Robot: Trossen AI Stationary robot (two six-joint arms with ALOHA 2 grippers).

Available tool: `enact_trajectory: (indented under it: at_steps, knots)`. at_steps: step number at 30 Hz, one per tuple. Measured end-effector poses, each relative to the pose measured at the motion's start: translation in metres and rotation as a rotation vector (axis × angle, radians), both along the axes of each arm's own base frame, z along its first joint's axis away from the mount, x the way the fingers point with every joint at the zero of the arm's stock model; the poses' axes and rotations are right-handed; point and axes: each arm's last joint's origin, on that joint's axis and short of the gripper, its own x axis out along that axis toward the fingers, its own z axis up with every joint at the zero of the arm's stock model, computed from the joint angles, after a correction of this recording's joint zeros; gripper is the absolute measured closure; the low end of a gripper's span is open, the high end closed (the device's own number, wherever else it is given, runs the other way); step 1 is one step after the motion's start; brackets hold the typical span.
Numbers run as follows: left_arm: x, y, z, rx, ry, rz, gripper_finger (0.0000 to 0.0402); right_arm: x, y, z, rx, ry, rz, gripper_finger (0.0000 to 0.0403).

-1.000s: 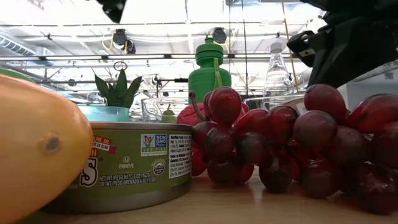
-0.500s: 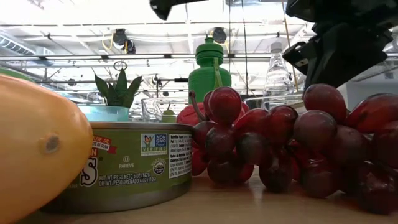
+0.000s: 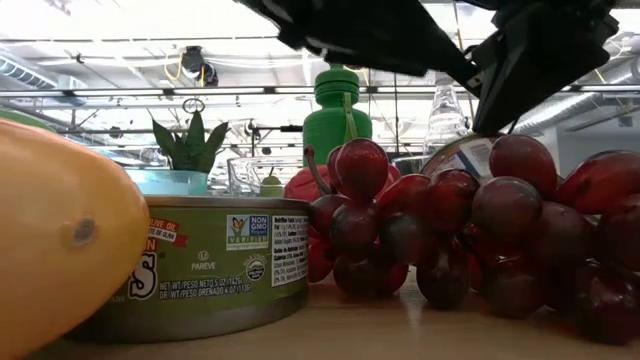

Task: Pick & Place Food Item
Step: Put the top blue and pink tuna can into the green bin

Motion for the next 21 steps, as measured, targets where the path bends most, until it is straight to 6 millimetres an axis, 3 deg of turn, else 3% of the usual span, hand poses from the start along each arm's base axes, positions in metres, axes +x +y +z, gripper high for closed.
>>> enact_trajectory:
  at_steps: [6, 13, 21]
  knots:
    - [0.006, 0.008, -0.009, -0.031, 0.027, 0.0, 0.0006, 0.0, 0.0, 0.0, 0.005, 0.001, -0.011, 0.0403]
    - [0.013, 0.015, -0.02, -0.063, 0.048, -0.026, 0.0019, 0.003, -0.005, 0.0, 0.013, -0.006, -0.039, 0.0403]
    - [0.019, 0.026, -0.028, -0.049, 0.064, 0.003, 0.0004, 0.009, -0.015, 0.001, 0.019, -0.013, -0.072, 0.0403]
